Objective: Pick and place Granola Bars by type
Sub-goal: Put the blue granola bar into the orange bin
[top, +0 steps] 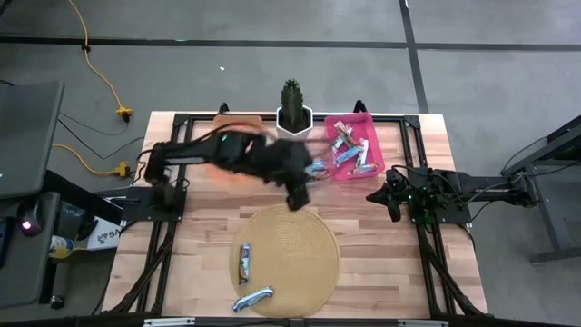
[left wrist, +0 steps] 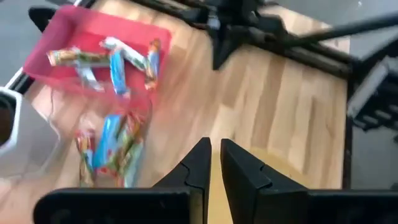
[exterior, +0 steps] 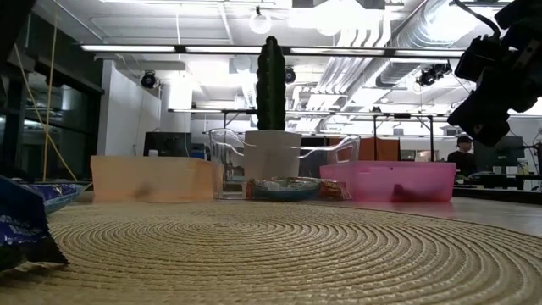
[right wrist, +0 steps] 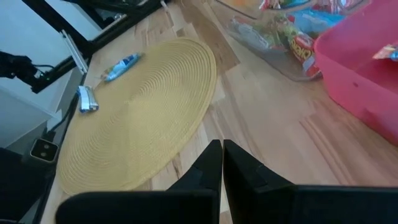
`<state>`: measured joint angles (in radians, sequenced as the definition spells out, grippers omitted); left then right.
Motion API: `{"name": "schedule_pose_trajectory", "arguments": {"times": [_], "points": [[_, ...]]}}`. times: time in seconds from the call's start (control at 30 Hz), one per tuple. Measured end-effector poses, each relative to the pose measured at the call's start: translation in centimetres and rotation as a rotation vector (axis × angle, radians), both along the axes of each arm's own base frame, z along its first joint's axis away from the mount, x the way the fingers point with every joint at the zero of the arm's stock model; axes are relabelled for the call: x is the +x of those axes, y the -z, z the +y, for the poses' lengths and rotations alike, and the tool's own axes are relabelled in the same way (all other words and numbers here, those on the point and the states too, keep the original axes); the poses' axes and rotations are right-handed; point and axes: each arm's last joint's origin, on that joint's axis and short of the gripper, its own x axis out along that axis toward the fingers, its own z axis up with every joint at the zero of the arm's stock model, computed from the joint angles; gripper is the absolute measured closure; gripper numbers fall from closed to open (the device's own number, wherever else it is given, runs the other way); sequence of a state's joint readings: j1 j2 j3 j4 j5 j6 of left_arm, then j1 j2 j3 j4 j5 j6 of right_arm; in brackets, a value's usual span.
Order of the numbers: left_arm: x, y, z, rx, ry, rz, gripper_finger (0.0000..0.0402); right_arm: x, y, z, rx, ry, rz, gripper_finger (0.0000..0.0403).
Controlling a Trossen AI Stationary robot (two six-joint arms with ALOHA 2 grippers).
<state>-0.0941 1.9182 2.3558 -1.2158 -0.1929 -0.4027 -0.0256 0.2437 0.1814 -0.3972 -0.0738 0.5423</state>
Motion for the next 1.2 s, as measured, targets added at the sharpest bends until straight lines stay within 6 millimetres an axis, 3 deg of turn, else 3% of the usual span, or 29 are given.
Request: {"name": "schedule_pose_trajectory", "arguments": {"times": [0.33,0.63,0.8,1.0,1.2], "points": [[-4.6,0.7,-9.1,0.028,-0.006,0.154,0.0369,0.1,0.2,0.0,0.001,0.000,0.016,0.0402],[-7.6,2.1,-14.9,0.022,-0.062,0.198,0.0369,0.1,0.1,0.0,0.001,-0.001,0.015,0.0402],[-8.4,4.3,-18.0,-0.006,-0.028,0.280,0.0369,0.1,0.1,0.0,0.001,-0.001,0.014,0.0402],[-9.1,8.7,-21.7,-0.062,0.018,0.481,0.0369,0.1,0.1,0.0,0.001,-0.002,0.014,0.0402],[-8.4,12.6,-25.2,-0.136,0.098,0.525,0.0369,0.1,0.1,0.0,0.002,-0.001,0.015,0.0402]]}}
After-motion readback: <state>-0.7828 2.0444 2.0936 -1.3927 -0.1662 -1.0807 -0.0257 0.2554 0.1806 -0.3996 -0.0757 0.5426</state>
